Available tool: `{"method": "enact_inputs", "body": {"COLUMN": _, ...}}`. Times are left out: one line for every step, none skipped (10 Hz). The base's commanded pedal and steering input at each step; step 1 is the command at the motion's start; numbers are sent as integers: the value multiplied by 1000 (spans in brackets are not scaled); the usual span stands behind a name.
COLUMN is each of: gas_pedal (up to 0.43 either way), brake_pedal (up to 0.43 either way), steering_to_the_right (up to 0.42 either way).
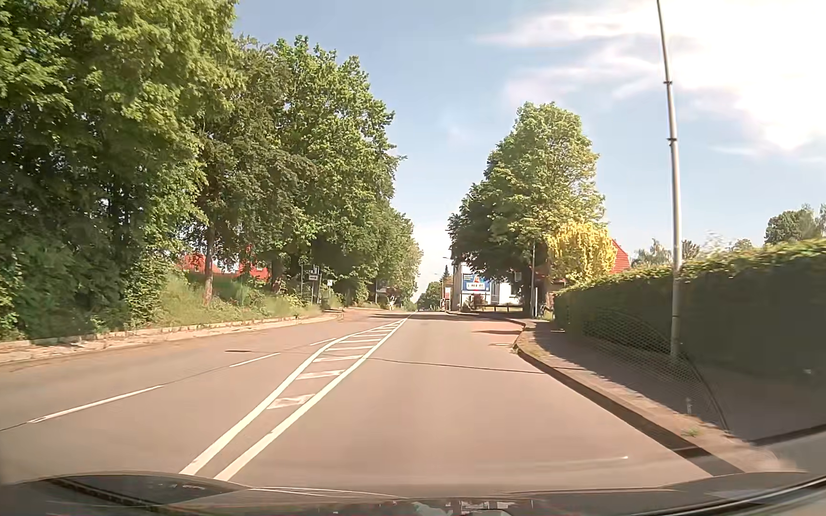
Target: Follow the waypoints while adhering to traffic rules and regulations
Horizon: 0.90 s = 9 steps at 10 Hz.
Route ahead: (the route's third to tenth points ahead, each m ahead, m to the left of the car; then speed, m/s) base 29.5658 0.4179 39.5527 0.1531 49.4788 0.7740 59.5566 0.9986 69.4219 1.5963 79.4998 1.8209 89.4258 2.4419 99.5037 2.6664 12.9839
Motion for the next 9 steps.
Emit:
{"method": "enact_inputs", "body": {"gas_pedal": 209, "brake_pedal": 0, "steering_to_the_right": -10}}
{"method": "enact_inputs", "body": {"gas_pedal": 209, "brake_pedal": 0, "steering_to_the_right": -9}}
{"method": "enact_inputs", "body": {"gas_pedal": 209, "brake_pedal": 0, "steering_to_the_right": -8}}
{"method": "enact_inputs", "body": {"gas_pedal": 197, "brake_pedal": 0, "steering_to_the_right": -7}}
{"method": "enact_inputs", "body": {"gas_pedal": 189, "brake_pedal": 0, "steering_to_the_right": -7}}
{"method": "enact_inputs", "body": {"gas_pedal": 189, "brake_pedal": 0, "steering_to_the_right": -6}}
{"method": "enact_inputs", "body": {"gas_pedal": 189, "brake_pedal": 0, "steering_to_the_right": -6}}
{"method": "enact_inputs", "body": {"gas_pedal": 189, "brake_pedal": 0, "steering_to_the_right": -5}}
{"method": "enact_inputs", "body": {"gas_pedal": 189, "brake_pedal": 0, "steering_to_the_right": -4}}
